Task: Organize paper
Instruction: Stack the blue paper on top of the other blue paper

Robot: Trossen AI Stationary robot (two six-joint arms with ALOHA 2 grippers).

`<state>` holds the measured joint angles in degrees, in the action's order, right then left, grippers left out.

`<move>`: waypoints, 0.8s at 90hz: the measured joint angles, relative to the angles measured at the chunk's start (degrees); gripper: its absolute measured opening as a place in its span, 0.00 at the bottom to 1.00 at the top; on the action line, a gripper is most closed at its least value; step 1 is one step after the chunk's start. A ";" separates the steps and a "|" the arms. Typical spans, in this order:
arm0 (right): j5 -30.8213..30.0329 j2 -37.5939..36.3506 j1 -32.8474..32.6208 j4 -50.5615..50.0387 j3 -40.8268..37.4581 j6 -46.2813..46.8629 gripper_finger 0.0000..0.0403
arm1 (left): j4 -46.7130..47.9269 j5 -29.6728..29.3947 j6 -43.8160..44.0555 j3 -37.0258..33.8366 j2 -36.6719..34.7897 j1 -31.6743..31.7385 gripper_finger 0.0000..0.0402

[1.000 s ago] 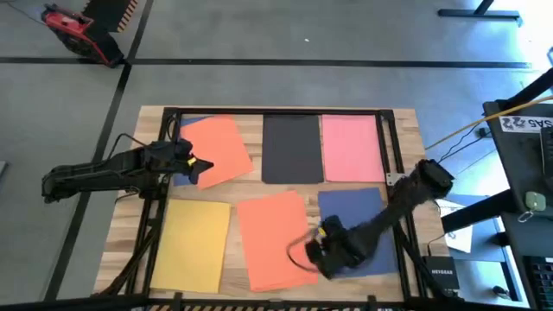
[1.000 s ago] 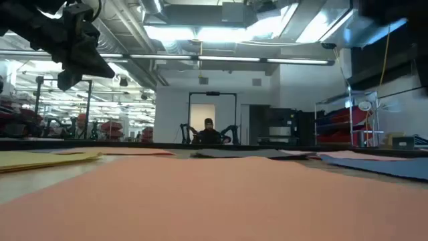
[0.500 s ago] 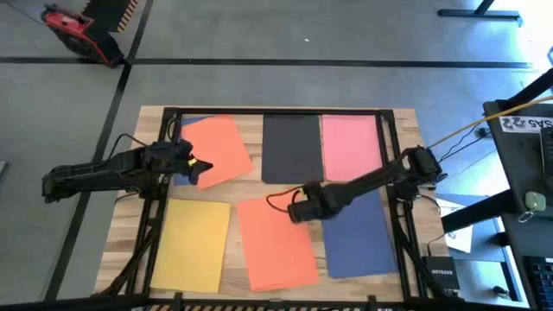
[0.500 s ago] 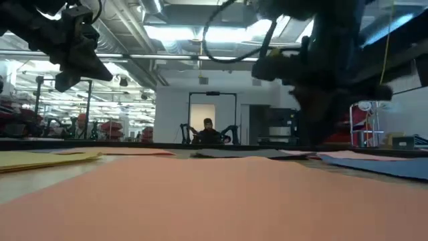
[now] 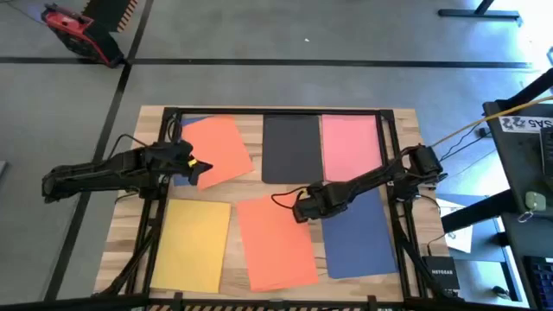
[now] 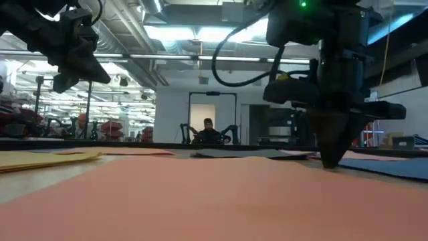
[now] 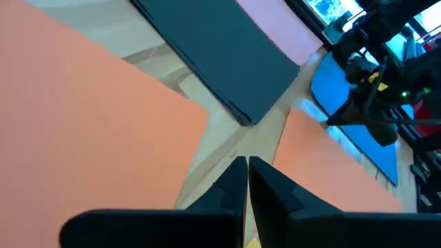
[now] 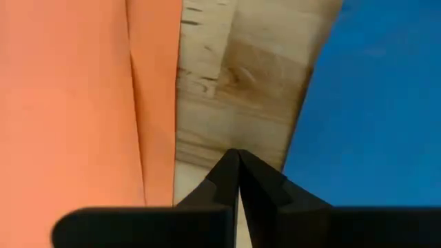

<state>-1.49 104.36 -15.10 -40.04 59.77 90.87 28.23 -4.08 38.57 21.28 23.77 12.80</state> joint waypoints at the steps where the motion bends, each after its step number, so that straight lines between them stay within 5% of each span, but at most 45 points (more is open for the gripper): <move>1: -0.01 0.00 0.11 -0.07 0.00 0.09 0.00 | 0.00 0.01 0.00 0.00 0.00 0.00 0.00; 72: -0.47 0.15 0.95 -5.73 -0.09 7.60 0.00 | -0.11 -0.04 -0.66 0.00 0.00 -0.02 0.00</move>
<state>-1.96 104.51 -14.15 -45.77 59.68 98.48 28.12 -4.12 37.91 21.28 23.77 12.78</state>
